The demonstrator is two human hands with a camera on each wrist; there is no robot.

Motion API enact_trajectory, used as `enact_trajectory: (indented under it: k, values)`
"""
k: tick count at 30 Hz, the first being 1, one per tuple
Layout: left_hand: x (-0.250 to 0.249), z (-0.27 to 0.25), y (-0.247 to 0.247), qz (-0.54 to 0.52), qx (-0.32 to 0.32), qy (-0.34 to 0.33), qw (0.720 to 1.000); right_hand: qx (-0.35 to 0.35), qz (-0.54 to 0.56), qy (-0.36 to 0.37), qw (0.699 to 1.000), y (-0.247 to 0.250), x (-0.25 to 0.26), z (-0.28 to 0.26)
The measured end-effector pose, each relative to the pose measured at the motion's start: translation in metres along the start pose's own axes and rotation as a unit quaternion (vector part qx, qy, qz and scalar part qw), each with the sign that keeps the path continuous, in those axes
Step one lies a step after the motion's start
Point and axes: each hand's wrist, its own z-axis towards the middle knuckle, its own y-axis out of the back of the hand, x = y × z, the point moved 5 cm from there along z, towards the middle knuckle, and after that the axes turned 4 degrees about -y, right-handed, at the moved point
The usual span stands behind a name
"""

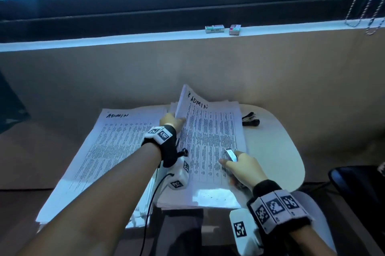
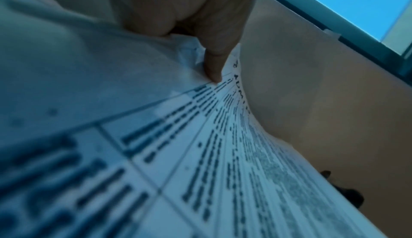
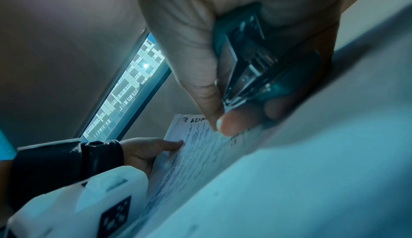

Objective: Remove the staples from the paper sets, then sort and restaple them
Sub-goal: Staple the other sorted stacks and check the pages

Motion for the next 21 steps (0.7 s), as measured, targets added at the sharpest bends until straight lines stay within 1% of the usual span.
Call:
enact_trajectory:
  k: [3, 5, 7, 8, 9, 10, 11, 13, 14, 16, 18, 19, 21]
  values:
    - [0.001, -0.003, 0.002, -0.064, 0.004, -0.014, 0.998, 0.008, 0.006, -0.006, 1.0, 0.0, 0.002, 0.001]
    - [-0.003, -0.006, 0.006, -0.122, 0.003, -0.03, 0.992, 0.037, -0.001, -0.023, 0.999, 0.003, 0.003, 0.003]
    - [-0.011, -0.014, 0.013, -0.204, 0.015, -0.074, 0.976, 0.076, 0.005, -0.039, 0.996, 0.013, 0.007, 0.003]
    - [-0.016, -0.021, 0.019, -0.246, 0.028, -0.102, 0.963, 0.079, 0.023, -0.037, 0.996, 0.022, 0.011, 0.002]
    - [-0.022, -0.029, 0.025, -0.282, 0.041, -0.127, 0.95, 0.059, 0.044, -0.022, 0.997, 0.036, 0.017, 0.002]
    - [-0.028, -0.037, 0.031, -0.304, 0.051, -0.155, 0.939, 0.024, 0.07, 0.004, 0.997, 0.051, 0.026, 0.0]
    - [-0.035, -0.045, 0.038, -0.316, 0.058, -0.179, 0.93, -0.026, 0.099, 0.029, 0.994, 0.069, 0.035, -0.002]
    - [-0.048, -0.059, 0.05, -0.338, 0.067, -0.208, 0.915, -0.128, 0.169, 0.086, 0.974, 0.1, 0.055, -0.008]
    - [-0.053, -0.066, 0.056, -0.349, 0.075, -0.215, 0.909, -0.16, 0.183, 0.12, 0.963, 0.111, 0.067, -0.014]
    - [-0.064, -0.079, 0.065, -0.362, 0.095, -0.241, 0.895, -0.18, 0.203, 0.171, 0.947, 0.124, 0.089, -0.024]
    - [-0.076, -0.092, 0.076, -0.368, 0.102, -0.283, 0.88, -0.175, 0.26, 0.201, 0.928, 0.133, 0.105, -0.032]
    - [-0.081, -0.098, 0.081, -0.363, 0.093, -0.304, 0.876, -0.187, 0.275, 0.216, 0.918, 0.136, 0.111, -0.036]
    - [-0.09, -0.109, 0.092, -0.342, 0.035, -0.349, 0.872, -0.25, 0.273, 0.244, 0.896, 0.14, 0.122, -0.051]
